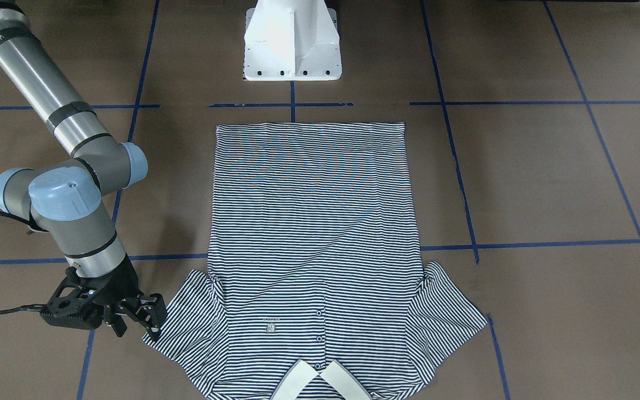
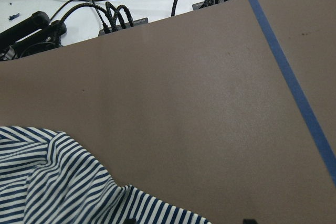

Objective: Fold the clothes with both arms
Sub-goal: 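Move the right gripper to the shirt sleeve nearest it and grasp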

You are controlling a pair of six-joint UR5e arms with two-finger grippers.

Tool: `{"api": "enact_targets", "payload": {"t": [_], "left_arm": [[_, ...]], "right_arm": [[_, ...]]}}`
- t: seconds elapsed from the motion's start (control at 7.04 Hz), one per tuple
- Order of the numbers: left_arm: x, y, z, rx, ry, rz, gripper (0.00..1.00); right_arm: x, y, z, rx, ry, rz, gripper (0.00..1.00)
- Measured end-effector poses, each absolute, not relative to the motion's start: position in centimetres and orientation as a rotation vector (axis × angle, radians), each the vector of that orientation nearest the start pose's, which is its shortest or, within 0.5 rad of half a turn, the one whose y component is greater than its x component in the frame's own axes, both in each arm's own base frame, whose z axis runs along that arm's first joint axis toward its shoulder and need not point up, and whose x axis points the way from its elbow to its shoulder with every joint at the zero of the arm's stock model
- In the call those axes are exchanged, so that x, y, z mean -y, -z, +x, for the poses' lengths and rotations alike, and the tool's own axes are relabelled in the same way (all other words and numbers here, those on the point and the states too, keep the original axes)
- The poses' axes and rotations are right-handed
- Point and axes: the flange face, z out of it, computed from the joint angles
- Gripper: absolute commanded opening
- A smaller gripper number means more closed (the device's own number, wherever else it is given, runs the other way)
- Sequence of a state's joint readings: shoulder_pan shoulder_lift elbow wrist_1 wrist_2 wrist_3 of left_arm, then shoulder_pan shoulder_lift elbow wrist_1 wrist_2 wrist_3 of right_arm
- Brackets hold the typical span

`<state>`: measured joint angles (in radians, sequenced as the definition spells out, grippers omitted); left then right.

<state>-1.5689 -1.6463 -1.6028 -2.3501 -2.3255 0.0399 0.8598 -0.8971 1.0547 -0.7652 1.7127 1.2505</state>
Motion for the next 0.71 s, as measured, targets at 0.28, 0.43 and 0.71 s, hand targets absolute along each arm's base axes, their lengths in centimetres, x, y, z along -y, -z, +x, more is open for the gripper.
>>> {"api": "enact_targets", "payload": {"t": [0.28, 0.43, 0.71], "left_arm": [[54.2, -51.3, -6.3, -0.690, -0.374, 0.856, 1.00], [54.2, -51.3, -6.2, -0.690, -0.375, 0.856, 1.00], [54.1, -51.3, -6.2, -0.690, -0.375, 0.856, 1.00]], "right_arm": [[67.6, -41.8, -43.6, 0.856, -0.428, 0.424, 0.62], [67.5, -41.9, -44.3, 0.850, -0.426, 0.424, 0.61], [67.4, -42.1, -45.3, 0.838, -0.422, 0.422, 0.57]]}}
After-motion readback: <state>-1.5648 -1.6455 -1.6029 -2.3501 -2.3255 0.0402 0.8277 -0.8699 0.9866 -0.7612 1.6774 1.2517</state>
